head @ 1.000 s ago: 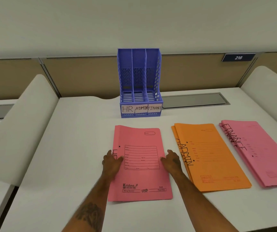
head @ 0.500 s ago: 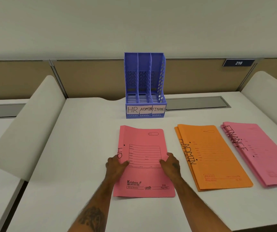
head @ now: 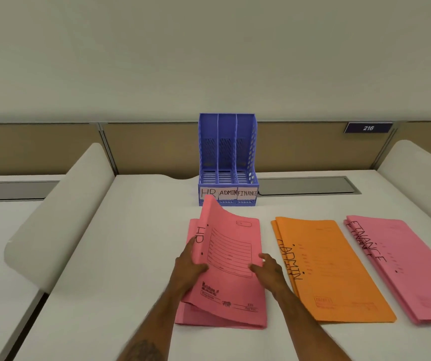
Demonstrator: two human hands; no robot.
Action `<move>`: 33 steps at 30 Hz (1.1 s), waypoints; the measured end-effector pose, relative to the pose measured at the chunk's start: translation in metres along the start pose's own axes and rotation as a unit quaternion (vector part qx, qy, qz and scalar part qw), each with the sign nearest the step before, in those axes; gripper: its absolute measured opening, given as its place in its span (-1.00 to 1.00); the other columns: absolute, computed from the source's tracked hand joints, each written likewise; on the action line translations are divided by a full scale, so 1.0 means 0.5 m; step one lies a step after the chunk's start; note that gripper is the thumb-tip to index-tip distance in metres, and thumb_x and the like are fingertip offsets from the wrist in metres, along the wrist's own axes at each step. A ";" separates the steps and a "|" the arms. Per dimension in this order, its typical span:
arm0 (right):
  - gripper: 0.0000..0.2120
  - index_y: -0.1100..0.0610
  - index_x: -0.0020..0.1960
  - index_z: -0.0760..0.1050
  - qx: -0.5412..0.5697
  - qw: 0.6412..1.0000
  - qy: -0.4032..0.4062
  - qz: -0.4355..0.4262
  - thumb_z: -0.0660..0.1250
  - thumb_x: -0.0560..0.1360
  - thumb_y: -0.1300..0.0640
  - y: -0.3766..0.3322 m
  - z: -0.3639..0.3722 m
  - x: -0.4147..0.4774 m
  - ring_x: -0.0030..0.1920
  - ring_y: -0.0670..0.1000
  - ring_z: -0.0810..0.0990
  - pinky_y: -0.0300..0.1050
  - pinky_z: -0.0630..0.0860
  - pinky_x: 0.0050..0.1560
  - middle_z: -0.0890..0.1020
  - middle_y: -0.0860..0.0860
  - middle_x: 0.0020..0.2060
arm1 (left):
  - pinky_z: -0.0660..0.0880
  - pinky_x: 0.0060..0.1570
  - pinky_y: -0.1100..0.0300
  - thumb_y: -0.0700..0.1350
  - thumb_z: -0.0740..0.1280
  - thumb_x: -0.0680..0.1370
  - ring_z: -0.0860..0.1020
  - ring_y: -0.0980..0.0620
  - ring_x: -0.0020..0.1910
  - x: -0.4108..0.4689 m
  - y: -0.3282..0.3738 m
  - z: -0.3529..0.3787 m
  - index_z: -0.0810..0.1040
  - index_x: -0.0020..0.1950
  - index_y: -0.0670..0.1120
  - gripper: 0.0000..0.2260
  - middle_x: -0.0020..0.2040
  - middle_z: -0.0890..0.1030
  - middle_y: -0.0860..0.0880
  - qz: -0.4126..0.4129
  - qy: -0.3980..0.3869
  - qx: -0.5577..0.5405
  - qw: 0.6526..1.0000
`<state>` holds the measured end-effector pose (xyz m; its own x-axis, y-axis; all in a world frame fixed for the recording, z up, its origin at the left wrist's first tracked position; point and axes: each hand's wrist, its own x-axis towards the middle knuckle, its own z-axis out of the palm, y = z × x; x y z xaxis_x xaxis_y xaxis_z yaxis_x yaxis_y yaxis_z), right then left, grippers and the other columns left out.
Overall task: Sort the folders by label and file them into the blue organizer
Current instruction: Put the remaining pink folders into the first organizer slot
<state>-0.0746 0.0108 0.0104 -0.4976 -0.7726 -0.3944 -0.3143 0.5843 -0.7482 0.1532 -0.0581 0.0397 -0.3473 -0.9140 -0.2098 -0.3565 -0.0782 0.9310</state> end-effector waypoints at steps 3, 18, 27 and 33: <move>-0.42 0.14 0.47 0.29 -0.034 0.999 -0.007 -0.027 0.39 0.53 0.03 -0.040 -0.044 0.010 0.32 0.12 0.47 -0.07 0.46 0.20 0.42 0.14 0.40 | 0.66 -0.04 -0.06 -0.20 0.41 0.45 0.66 -0.01 0.02 0.000 0.034 -0.004 0.28 0.50 0.17 -0.32 0.22 0.60 0.02 0.026 0.037 -0.021 0.999; 0.01 -0.07 0.56 -0.11 -0.081 0.954 0.100 -0.269 0.30 0.33 -0.45 -0.562 -0.229 -0.082 -0.11 0.13 0.69 0.02 0.65 -0.19 0.54 0.16 0.21 | 0.66 -0.10 -0.02 -0.10 0.23 0.62 0.67 -0.08 -0.08 -0.007 0.214 0.065 0.19 0.50 0.01 -0.53 0.24 0.59 -0.03 0.192 0.193 0.187 0.944; -0.46 0.14 0.27 0.29 -0.081 0.948 0.162 -0.263 0.38 0.43 -0.09 -0.617 -0.240 -0.107 -0.14 0.09 0.59 -0.03 0.56 -0.18 0.56 0.05 -0.03 | 0.63 -0.01 -0.13 -0.07 0.26 0.63 0.67 -0.15 0.05 -0.011 0.239 0.082 0.19 0.54 0.02 -0.50 0.31 0.57 -0.06 0.261 0.257 0.230 0.902; -0.54 0.20 0.22 0.35 -0.095 0.937 0.206 -0.264 0.38 0.40 0.06 -0.656 -0.231 -0.099 -0.08 0.13 0.57 -0.05 0.53 -0.19 0.55 0.09 0.02 | 0.64 -0.02 -0.06 -0.05 0.25 0.63 0.66 -0.12 0.04 0.020 0.243 0.046 0.21 0.53 0.00 -0.52 0.31 0.58 -0.07 0.264 0.244 0.232 0.904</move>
<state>-0.0403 -0.1139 0.3373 -0.4908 -0.8274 0.2728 -0.7234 0.2125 -0.6569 0.0863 -0.0676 0.1438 -0.1917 -0.8504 0.4899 -0.6180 0.4924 0.6129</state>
